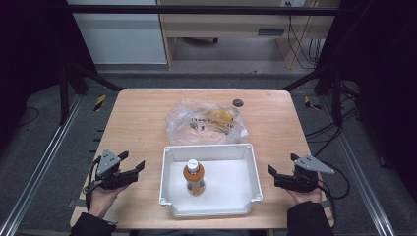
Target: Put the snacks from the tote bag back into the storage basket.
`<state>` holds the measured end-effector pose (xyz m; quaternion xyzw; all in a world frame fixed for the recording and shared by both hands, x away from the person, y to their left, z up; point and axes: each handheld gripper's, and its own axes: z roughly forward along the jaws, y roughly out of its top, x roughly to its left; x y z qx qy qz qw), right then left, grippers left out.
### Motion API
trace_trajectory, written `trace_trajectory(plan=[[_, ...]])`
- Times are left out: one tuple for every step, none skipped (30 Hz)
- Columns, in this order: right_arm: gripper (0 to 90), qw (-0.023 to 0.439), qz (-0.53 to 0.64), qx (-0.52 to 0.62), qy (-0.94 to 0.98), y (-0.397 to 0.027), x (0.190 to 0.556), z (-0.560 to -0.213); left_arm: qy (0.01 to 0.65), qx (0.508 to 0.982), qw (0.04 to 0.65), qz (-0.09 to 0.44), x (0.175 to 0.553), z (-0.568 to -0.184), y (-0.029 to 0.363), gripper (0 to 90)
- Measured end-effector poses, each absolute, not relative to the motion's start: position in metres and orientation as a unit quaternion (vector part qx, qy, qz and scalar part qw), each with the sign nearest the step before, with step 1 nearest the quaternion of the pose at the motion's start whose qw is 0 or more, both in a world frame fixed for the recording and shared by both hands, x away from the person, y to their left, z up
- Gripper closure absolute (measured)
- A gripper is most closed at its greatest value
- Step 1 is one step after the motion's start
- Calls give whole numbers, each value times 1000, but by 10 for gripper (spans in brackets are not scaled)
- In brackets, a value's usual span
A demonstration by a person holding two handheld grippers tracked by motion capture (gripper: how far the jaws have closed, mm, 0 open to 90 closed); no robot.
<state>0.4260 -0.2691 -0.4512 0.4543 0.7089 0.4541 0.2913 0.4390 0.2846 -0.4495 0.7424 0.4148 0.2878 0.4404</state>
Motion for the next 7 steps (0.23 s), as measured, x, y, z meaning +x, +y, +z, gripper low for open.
trace_trajectory(plan=[[74, 292, 452, 454, 710, -269, 426, -451, 416, 744, 438, 286, 440, -451, 285, 268], [74, 293, 451, 453, 711, -269, 426, -452, 417, 746, 434, 284, 441, -453, 286, 268], [74, 293, 451, 453, 711, -269, 426, -452, 418, 748, 430, 284, 442, -455, 287, 268], [74, 293, 451, 453, 711, -269, 426, -452, 418, 750, 427, 283, 443, -456, 287, 268], [73, 293, 451, 454, 711, -269, 426, -452, 419, 752, 423, 283, 444, -457, 288, 268], [73, 291, 450, 454, 712, -269, 426, -452, 422, 752, 421, 284, 445, -459, 289, 268], [73, 291, 450, 454, 712, -269, 425, -452, 423, 752, 420, 283, 445, -459, 289, 268]])
